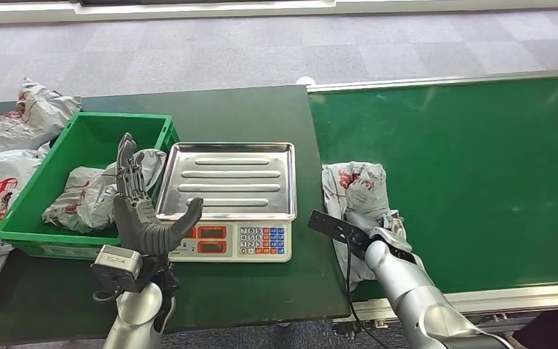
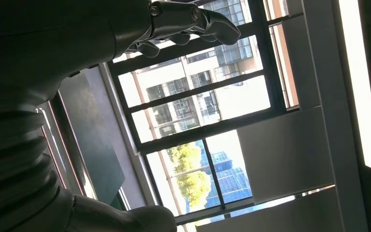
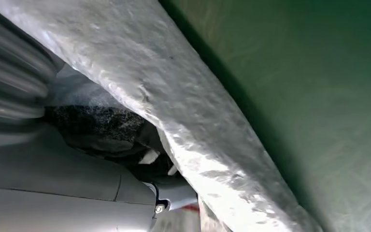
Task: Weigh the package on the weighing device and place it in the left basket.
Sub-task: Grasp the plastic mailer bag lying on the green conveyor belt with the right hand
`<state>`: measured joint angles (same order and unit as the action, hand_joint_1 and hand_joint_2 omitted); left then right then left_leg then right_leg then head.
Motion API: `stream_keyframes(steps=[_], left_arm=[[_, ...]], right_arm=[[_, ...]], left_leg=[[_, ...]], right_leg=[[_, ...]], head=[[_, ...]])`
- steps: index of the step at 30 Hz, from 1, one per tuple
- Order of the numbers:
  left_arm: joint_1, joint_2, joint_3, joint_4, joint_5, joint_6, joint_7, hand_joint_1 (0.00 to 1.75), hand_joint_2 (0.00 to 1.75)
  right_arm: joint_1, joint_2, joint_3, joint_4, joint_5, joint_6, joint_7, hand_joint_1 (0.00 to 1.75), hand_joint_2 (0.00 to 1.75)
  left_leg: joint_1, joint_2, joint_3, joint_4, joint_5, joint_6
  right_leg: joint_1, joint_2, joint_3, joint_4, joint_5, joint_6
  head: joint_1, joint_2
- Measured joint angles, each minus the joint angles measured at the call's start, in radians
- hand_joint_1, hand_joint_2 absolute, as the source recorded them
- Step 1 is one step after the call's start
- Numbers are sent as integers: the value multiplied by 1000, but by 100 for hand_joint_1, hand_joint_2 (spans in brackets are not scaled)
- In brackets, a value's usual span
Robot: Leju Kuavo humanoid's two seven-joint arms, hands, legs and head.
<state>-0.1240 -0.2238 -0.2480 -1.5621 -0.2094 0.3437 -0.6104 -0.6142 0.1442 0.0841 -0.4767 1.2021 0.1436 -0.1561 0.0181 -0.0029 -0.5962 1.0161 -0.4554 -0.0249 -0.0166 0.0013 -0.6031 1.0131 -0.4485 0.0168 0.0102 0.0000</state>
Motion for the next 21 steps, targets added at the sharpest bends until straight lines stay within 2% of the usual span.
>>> stream_keyframes(steps=[9, 13, 16, 19, 21], left_arm=[[0, 0, 0, 0, 0, 0, 0, 0, 175], [1, 0, 2, -2, 0, 2, 3, 0, 175], [7, 0, 12, -15, -4, 9, 7, 0, 175], [27, 0, 29, -40, -16, 19, 10, 0, 175], [34, 0, 34, -49, -20, 21, 10, 0, 175]], right_arm=[[-1, 0, 25, 0, -32, -21, 2, 175, 175], [4, 0, 32, -7, -83, -62, 4, 175, 175], [30, 0, 35, -72, -137, -170, 21, 175, 175], [90, 0, 40, -256, -167, -343, 96, 175, 175], [114, 0, 42, -340, -166, -405, 125, 175, 175]], left_leg=[[0, 0, 0, 0, 0, 0], [1, 0, 0, 0, 0, 0], [1, 0, -1, 0, 0, 0], [0, -2, -2, 0, 0, 0], [0, -3, -3, 0, 0, 0]], right_leg=[[0, 0, 0, 0, 0, 0], [1, 0, 0, 0, 0, 0], [1, 1, -1, 0, 0, 0], [0, 0, -2, 0, 0, 0], [0, -2, -2, 0, 0, 0]], head=[[0, 0], [0, 0], [0, 0], [0, 0], [0, 0]])
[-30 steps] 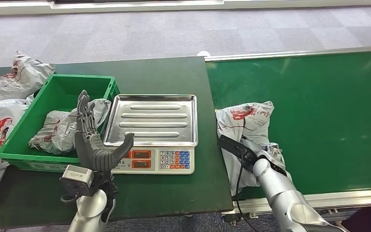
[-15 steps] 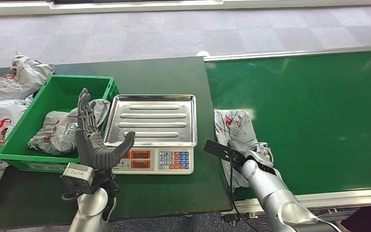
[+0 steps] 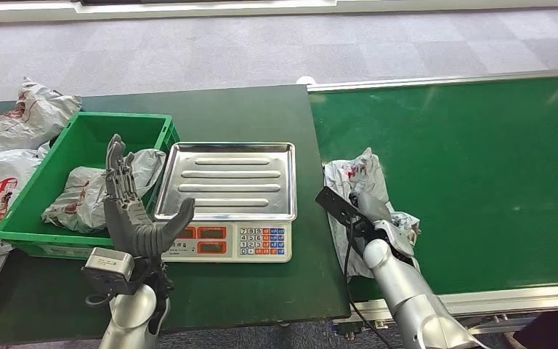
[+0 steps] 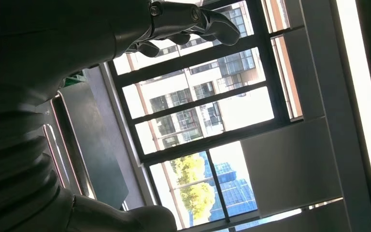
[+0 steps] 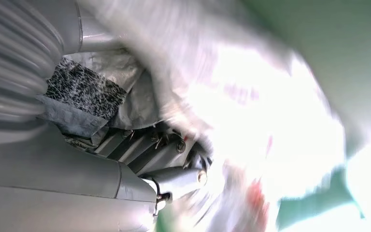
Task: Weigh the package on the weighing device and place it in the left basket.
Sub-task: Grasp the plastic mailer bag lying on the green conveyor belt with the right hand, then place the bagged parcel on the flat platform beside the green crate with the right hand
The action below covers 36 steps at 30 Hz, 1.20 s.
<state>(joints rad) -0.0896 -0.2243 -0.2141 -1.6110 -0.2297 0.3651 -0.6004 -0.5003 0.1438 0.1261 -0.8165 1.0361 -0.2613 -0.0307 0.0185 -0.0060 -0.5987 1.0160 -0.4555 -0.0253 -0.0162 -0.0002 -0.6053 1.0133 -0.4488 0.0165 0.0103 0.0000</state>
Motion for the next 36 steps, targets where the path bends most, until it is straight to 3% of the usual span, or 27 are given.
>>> stream_keyframes(steps=[3, 7, 12, 15, 19, 21, 26, 30, 33, 36], left_arm=[[4, 0, 3, -4, -2, 0, 0, 0, 175], [18, -12, 15, -12, -8, 1, -3, 0, 175], [11, -19, 15, -6, -7, -4, -4, 0, 175], [2, -23, 15, -2, -3, -10, -4, 0, 175], [-16, -31, 15, 9, 20, -17, -24, 0, 175], [-30, -37, 15, 14, 51, -7, -46, 0, 175], [-45, -46, 15, 21, 111, 54, -90, 0, 175], [-43, -44, 14, 15, 141, 83, -101, 0, 175], [-39, -40, 15, 4, 155, 101, -101, 0, 175], [-37, -37, 15, -3, 160, 106, -101, 0, 175]], right_arm=[[14, 0, 0, -62, 5, -29, 10, 175, 175], [189, 16, 0, -682, 88, -195, 45, 175, 175], [246, 27, -5, -840, 18, -221, -11, 175, 175], [251, 35, -10, -868, -105, -183, -76, 175, 175], [207, 55, 3, -818, -241, -78, -155, 175, 175], [137, 79, 38, -704, -268, -38, -172, 175, 175], [-54, 163, 179, -348, -380, -71, -170, 175, 175], [-142, 197, 320, -173, -564, -42, -165, 175, 175], [-194, 208, 384, -80, -614, -33, -164, 175, 175], [-224, 215, 441, -10, -656, -39, -163, 44, 175]], left_leg=[[0, 0, 0, 0, 0, 0], [-1, 0, -1, 0, -1, 1], [-1, 0, -1, 0, -1, 1], [-1, 0, -1, 0, -1, 1], [-1, 1, -3, 0, 0, 0], [0, 3, -3, -1, 1, 0], [1, 2, -1, -1, 4, -1], [1, -1, -2, -1, 5, -1], [1, -1, -3, -1, 4, -1], [0, -1, -3, 0, 4, 0]], right_leg=[[0, 0, 0, 0, 0, 0], [-1, -1, 0, 0, -1, 0], [-1, -1, 0, 0, -1, 1], [-1, -1, 0, 0, 0, 1], [-1, 0, 1, 0, 1, 0], [0, 1, 1, 0, 2, -1], [1, 1, 0, 1, 3, -2], [1, -2, -1, 1, 2, -2], [1, -3, -1, 1, 2, -2], [1, -3, -1, 0, 2, -2]], head=[[0, 0], [0, 0], [0, 0], [0, 0], [0, 0], [0, 0], [0, 0], [0, 0], [0, 0], [0, 0]])
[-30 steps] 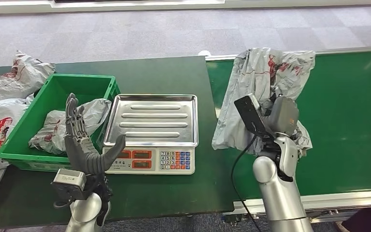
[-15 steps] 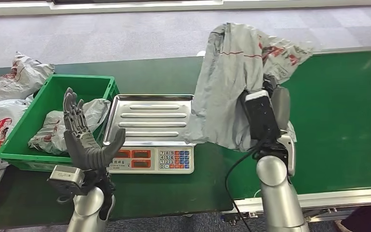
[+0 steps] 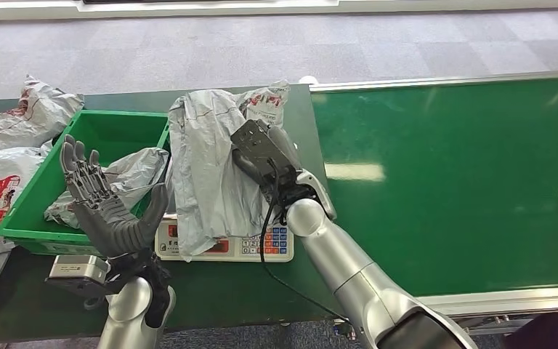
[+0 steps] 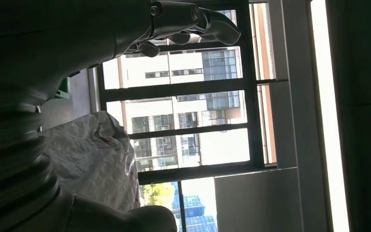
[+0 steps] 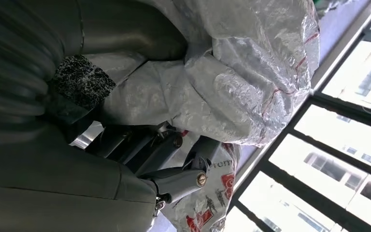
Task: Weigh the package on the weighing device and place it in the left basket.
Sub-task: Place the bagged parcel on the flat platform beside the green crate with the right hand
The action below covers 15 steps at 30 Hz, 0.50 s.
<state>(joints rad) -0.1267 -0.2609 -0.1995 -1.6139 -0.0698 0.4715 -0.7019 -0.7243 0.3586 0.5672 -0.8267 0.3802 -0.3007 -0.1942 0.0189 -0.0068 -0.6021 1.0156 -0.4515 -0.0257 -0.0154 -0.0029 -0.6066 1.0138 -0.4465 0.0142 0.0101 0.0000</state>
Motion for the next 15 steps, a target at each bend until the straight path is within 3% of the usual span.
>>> stream_keyframes(steps=[1, 3, 7, 15], left_arm=[[0, 1, 0, -1, -1, -2, 0, 0, 175], [1, 2, 0, -4, -4, -10, 0, 0, 175], [3, 2, 0, -10, -19, -29, 0, 0, 175], [11, 2, 4, -17, -30, -44, 7, 0, 175]], right_arm=[[-8, 1, 14, 23, -19, -2, -4, 0, 175], [-22, 2, 29, 63, -61, 3, -21, 0, 175], [-41, 2, 29, 144, -117, 26, -82, 0, 0], [-34, -6, -52, 167, -25, -143, -156, 0, 0]], left_leg=[[0, 0, 0, 0, 0, 0], [0, 0, 0, 0, 0, 0], [0, 0, 1, 0, 0, 0], [0, 0, 1, 0, 0, 0]], right_leg=[[0, 0, 0, 0, 0, 0], [0, 0, 0, 0, 0, 0], [0, 0, 0, 0, 0, 0], [0, 1, 0, 0, 0, 0]], head=[[0, 0], [0, 0], [0, 0], [0, 0]])
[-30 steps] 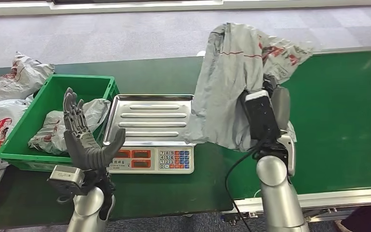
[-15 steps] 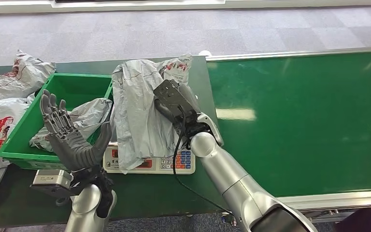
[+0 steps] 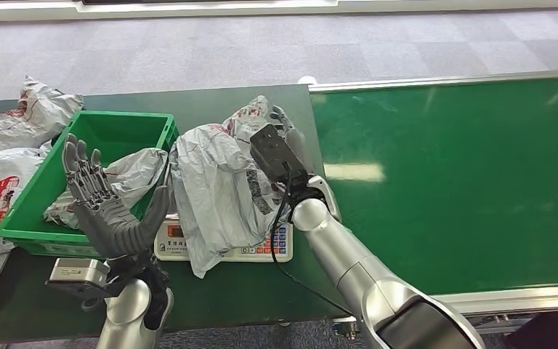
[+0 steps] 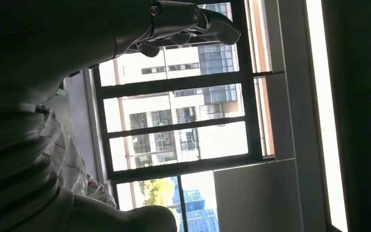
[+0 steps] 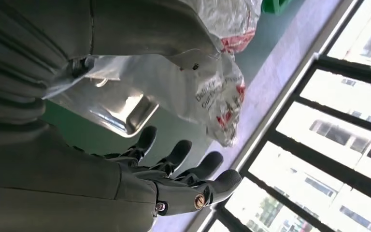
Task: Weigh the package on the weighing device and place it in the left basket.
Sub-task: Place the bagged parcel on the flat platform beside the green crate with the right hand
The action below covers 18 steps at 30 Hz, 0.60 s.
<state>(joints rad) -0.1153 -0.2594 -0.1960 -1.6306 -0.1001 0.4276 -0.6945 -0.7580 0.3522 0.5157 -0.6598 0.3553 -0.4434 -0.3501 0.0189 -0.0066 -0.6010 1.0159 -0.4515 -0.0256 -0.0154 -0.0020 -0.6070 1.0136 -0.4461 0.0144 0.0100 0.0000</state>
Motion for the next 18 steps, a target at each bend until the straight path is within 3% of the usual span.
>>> stream_keyframes(steps=[6, 12, 15, 18], left_arm=[[9, 0, 6, 3, -11, -12, 1, 0, 175], [14, 5, 6, 15, -19, -11, 2, 0, 175], [27, 8, 6, 14, -43, -7, 8, 0, 175], [35, 10, 6, 13, -95, 7, 34, 0, 175]], right_arm=[[89, -20, -144, -209, 123, 74, 28, 0, 0], [198, -31, -238, -454, -86, 340, -30, 0, 0], [257, -37, -270, -595, -115, 350, -69, 0, 0], [311, -41, -289, -722, -73, 268, -116, 0, 131]], left_leg=[[0, 0, -1, 0, -1, 0], [0, 0, -1, 0, -1, 0], [0, 0, -1, 0, -1, 0], [0, 0, -1, 0, -1, 0]], right_leg=[[0, 0, 0, 0, 0, 0], [0, 0, -1, 0, 0, 0], [0, 0, -1, 0, 0, 0], [0, 0, -1, 0, 0, 0]], head=[[0, 0], [0, 0], [0, 0], [0, 0]])
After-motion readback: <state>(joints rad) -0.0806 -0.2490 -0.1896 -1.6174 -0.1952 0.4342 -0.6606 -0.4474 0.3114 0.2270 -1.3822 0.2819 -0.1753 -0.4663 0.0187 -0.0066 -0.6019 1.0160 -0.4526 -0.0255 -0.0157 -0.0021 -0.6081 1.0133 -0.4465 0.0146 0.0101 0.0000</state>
